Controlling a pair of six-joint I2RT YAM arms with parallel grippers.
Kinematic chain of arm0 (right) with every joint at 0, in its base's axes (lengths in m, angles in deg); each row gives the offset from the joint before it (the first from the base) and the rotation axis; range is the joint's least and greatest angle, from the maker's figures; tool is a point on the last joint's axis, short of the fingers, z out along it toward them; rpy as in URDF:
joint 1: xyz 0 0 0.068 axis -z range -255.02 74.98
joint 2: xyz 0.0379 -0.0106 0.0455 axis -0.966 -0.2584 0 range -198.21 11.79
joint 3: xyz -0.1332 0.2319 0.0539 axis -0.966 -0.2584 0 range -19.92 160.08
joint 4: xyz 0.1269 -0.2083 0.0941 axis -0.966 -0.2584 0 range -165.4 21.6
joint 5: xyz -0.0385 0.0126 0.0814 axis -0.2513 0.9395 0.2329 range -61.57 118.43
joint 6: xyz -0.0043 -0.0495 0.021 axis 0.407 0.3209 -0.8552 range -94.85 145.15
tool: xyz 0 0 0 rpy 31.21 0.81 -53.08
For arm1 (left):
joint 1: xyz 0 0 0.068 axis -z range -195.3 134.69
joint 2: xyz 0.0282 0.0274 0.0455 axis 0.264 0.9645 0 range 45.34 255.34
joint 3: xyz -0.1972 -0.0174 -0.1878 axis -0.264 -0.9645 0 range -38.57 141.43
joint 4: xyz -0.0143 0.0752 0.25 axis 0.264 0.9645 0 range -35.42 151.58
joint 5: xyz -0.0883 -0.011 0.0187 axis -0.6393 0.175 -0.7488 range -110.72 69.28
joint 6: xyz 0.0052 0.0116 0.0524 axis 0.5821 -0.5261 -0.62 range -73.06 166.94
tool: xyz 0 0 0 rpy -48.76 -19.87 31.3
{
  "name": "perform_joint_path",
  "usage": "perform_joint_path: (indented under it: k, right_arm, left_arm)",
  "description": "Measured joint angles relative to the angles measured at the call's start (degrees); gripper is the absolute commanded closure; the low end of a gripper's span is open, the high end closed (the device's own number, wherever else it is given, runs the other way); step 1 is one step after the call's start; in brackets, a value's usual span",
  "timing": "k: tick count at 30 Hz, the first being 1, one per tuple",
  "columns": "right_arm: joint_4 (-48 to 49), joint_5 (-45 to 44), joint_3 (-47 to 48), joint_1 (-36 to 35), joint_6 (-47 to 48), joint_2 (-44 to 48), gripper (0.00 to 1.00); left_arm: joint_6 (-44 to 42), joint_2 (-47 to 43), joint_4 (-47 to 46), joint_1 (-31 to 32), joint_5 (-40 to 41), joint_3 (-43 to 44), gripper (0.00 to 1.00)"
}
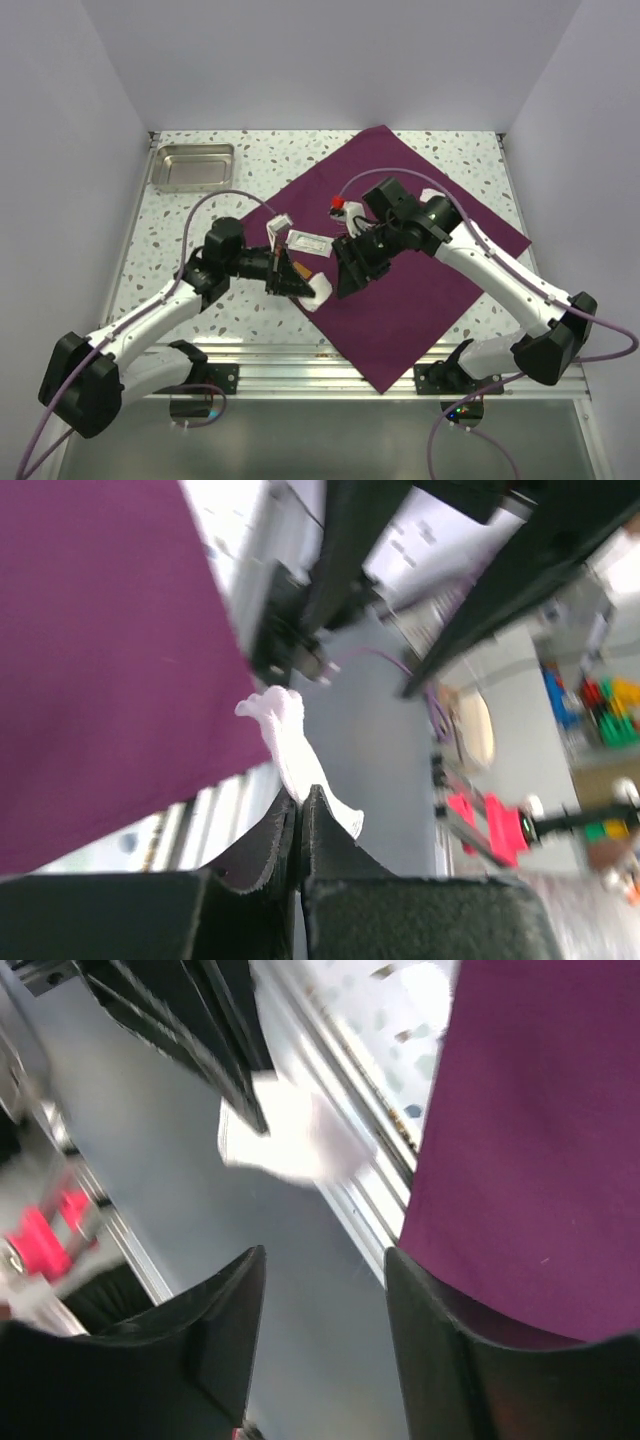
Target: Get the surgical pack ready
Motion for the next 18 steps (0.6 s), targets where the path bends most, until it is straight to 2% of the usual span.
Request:
perform_joint_path:
  k: [7,12,18]
  right_arm:
    - [2.73,-1.97,-1.66,11.93,-7.02,3.32,0.39]
    - [2.82,-2.08,-2.95,12.28,-7.61,3.39,0.38]
    - [2.32,-2.05,-5.79,12.70,-6.38,2.78,0.39]
  left_arm:
    - [-5.27,7.67,8.85,-19.54,2.62,5.99,1.00]
    - [-5.75,17.94,9.68,-29.97,6.84,15.96,1.00]
    - [-6.38,34.99,9.68,-38.32,11.61,34.01,1.00]
